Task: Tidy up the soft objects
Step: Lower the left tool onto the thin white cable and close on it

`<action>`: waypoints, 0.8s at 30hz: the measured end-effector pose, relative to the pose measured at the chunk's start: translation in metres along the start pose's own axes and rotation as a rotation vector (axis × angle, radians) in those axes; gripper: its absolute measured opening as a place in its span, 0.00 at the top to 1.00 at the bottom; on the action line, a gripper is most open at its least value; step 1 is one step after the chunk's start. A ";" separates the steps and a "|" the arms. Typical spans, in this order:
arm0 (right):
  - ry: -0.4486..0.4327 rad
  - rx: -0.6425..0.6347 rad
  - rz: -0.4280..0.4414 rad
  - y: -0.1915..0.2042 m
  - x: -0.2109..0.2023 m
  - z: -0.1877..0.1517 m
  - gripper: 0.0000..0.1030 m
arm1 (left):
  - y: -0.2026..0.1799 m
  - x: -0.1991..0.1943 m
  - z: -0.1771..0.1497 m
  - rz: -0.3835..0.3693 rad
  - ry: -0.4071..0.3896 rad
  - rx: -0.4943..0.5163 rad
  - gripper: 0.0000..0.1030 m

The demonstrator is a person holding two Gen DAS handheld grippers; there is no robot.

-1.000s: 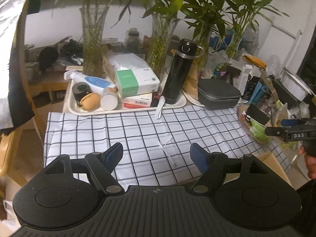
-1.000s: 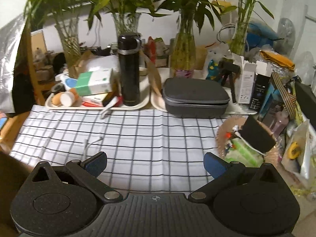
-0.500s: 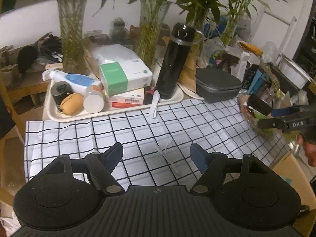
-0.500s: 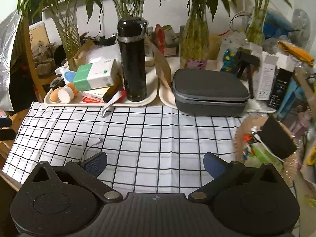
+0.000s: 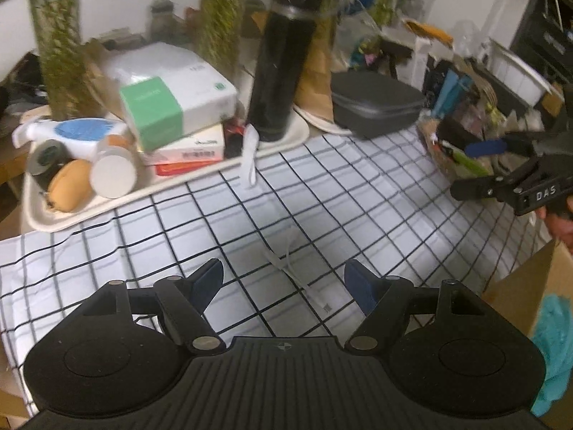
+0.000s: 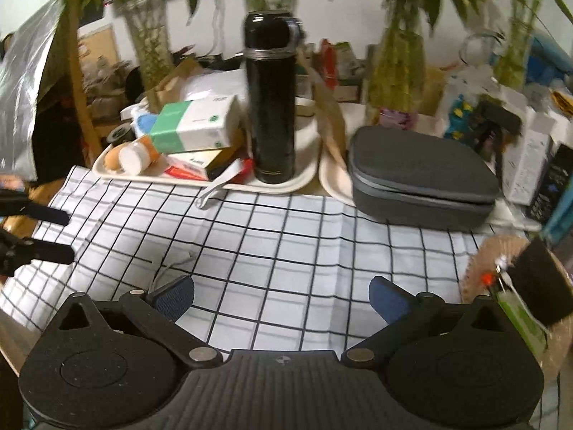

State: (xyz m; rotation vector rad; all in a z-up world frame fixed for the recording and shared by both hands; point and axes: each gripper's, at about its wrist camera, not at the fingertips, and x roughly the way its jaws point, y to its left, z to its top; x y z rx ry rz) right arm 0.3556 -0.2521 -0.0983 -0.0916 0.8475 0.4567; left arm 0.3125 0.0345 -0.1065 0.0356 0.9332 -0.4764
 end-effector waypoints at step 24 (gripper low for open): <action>0.019 -0.037 -0.047 -0.007 0.037 0.018 0.00 | -0.028 0.098 -0.004 0.008 0.133 0.277 0.57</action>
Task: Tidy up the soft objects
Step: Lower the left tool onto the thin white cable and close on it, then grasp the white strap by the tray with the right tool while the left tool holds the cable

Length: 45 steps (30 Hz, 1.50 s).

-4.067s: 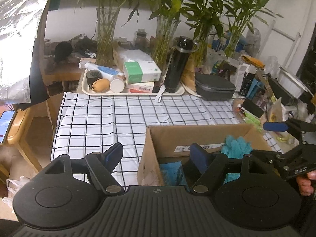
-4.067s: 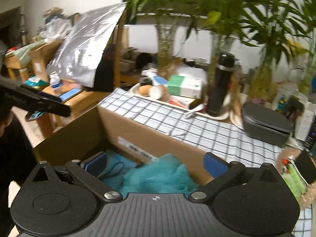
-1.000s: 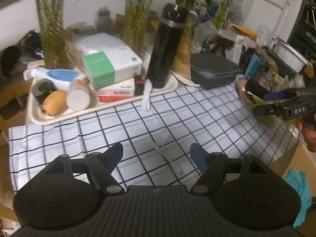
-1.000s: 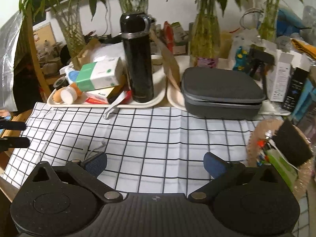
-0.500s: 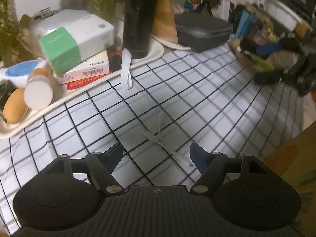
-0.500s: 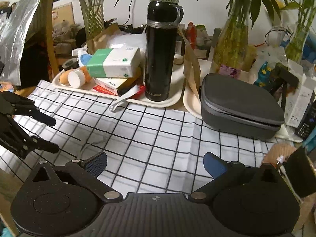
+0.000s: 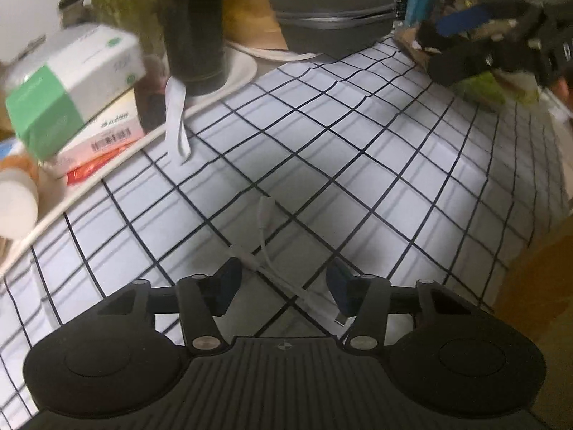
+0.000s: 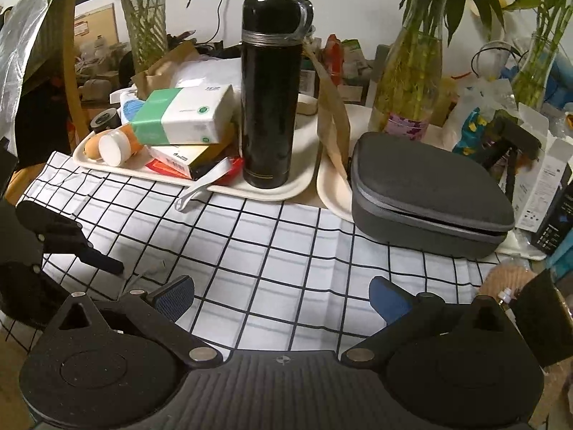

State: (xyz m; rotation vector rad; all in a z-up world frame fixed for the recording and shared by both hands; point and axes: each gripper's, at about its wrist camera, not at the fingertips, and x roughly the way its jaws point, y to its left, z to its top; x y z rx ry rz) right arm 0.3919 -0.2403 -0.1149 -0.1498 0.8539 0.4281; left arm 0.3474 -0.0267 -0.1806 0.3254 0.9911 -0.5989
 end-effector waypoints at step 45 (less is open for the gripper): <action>-0.057 -0.084 0.093 0.012 0.001 0.014 0.00 | 0.017 -0.091 -0.003 0.166 -0.176 -0.169 0.95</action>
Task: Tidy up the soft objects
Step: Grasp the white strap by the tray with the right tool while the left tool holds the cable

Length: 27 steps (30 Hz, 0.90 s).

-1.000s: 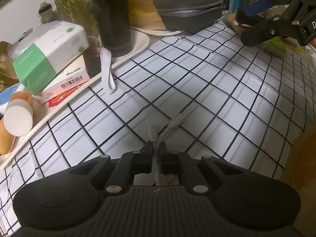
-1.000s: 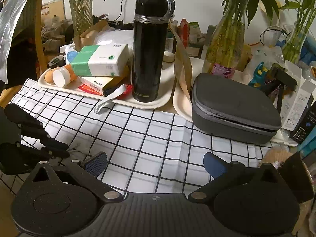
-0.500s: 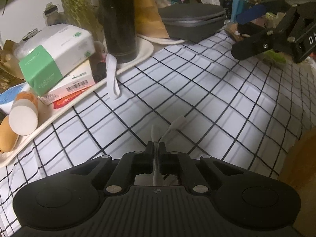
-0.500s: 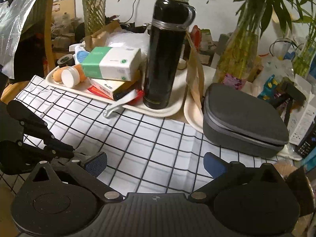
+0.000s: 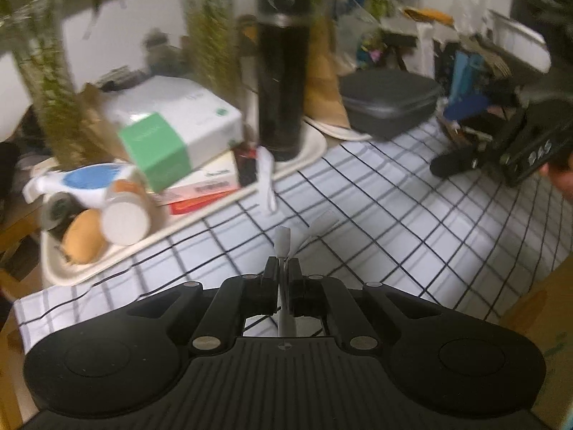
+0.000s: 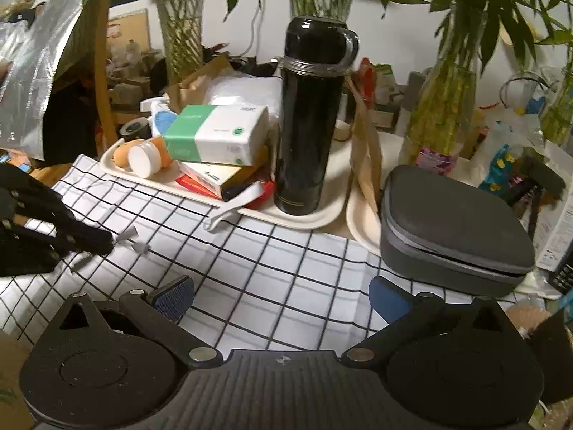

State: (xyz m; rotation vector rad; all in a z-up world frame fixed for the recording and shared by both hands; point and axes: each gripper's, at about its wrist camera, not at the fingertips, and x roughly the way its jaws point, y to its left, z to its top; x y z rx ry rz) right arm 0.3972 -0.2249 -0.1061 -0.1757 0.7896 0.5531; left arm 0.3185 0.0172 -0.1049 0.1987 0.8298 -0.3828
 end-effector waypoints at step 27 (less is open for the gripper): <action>-0.052 -0.009 0.300 0.029 0.116 0.017 0.28 | 0.020 -0.033 -0.001 0.020 0.003 -0.132 0.95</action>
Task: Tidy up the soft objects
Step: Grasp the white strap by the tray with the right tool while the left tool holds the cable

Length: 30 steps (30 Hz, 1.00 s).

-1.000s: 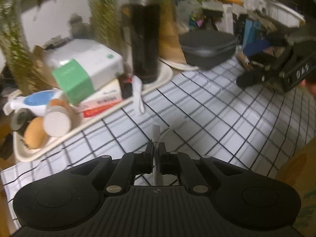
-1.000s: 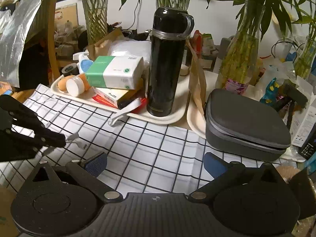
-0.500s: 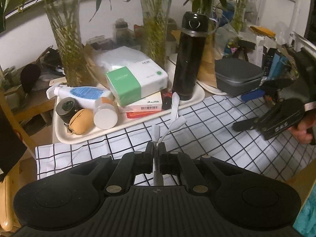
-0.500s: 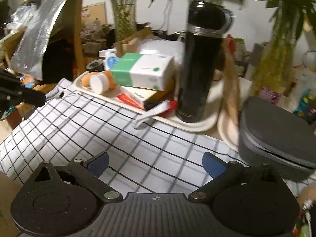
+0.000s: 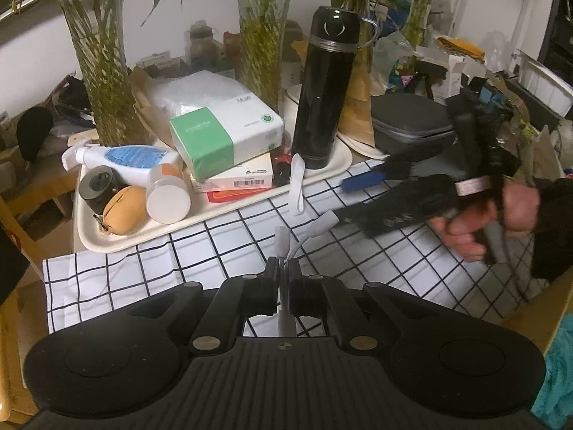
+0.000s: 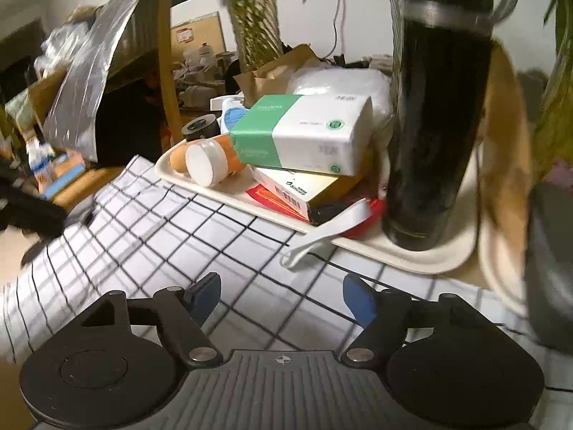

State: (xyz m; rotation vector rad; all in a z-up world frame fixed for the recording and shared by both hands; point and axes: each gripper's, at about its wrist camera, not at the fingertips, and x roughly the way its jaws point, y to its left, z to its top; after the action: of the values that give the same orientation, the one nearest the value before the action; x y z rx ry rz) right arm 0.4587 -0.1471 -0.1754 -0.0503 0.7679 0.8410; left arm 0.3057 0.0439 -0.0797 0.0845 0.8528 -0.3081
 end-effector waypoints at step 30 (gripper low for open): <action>0.010 0.103 -0.016 -0.010 0.032 0.009 0.97 | 0.001 0.008 -0.004 0.005 0.034 -0.001 0.95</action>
State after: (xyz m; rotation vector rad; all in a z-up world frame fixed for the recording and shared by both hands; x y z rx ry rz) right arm 0.4845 -0.1304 -0.1914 0.0314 0.8184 0.7857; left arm 0.3085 0.0441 -0.0886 0.0916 0.8865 -0.3021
